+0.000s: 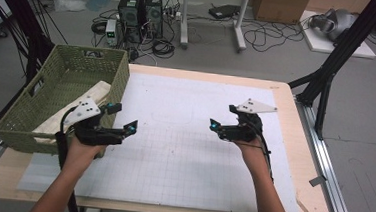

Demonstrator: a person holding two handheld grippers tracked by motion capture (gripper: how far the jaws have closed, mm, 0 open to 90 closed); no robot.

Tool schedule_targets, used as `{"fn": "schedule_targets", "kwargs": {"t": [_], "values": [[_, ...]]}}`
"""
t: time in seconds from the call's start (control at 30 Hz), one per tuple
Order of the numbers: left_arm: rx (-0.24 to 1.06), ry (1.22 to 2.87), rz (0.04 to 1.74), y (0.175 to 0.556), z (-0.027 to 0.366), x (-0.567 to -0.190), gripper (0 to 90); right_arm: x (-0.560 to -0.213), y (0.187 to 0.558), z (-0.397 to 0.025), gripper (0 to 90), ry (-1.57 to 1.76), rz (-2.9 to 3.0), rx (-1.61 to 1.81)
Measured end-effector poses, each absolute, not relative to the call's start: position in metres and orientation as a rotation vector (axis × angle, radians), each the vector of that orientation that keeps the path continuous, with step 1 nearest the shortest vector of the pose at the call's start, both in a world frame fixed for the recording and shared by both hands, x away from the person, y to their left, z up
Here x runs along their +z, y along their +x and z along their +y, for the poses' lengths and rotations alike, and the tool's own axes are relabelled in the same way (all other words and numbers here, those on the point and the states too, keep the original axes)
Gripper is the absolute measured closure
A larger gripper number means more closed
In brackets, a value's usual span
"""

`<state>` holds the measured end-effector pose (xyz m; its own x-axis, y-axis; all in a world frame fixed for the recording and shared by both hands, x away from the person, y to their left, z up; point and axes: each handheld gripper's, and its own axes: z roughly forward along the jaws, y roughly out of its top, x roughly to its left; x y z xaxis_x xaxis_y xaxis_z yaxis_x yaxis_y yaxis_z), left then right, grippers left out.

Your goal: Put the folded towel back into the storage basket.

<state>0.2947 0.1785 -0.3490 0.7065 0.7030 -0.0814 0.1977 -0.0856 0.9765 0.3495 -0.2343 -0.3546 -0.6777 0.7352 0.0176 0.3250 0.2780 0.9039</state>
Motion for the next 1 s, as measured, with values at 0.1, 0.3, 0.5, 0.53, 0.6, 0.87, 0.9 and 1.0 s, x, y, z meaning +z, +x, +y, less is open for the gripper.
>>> {"fn": "schedule_targets", "kwargs": {"t": [0.1, 0.3, 0.5, 0.53, 0.6, 0.87, 0.9, 1.0], "values": [[0.47, 1.656, 0.721, 0.298, 0.165, -0.354, 17.7, -0.361, 0.339, -0.253, 11.5, 0.984, 2.12, 1.343], [0.429, 1.673, 0.686, 0.301, 0.142, -0.368, 17.7, -0.374, 0.319, -0.28, 11.4, 1.015, 2.075, 1.283], [0.413, 1.694, 0.656, 0.303, 0.127, -0.385, 17.6, -0.389, 0.299, -0.298, 11.2, 1.043, 2.054, 1.25], [0.408, 1.698, 0.658, 0.303, 0.126, -0.388, 17.7, -0.392, 0.296, -0.299, 11.2, 1.041, 2.053, 1.241], [0.409, 1.71, 0.665, 0.302, 0.124, -0.392, 17.7, -0.395, 0.293, -0.302, 11.2, 1.055, 2.055, 1.231], [0.407, 1.721, 0.668, 0.298, 0.124, -0.403, 17.9, -0.401, 0.283, -0.306, 11.2, 1.07, 2.049, 1.223], [0.405, 1.725, 0.679, 0.297, 0.124, -0.405, 17.9, -0.401, 0.283, -0.306, 11.2, 1.072, 2.048, 1.22], [0.41, 1.732, 0.688, 0.297, 0.127, -0.408, 18.1, -0.4, 0.281, -0.306, 11.2, 1.073, 2.038, 1.223]]}}
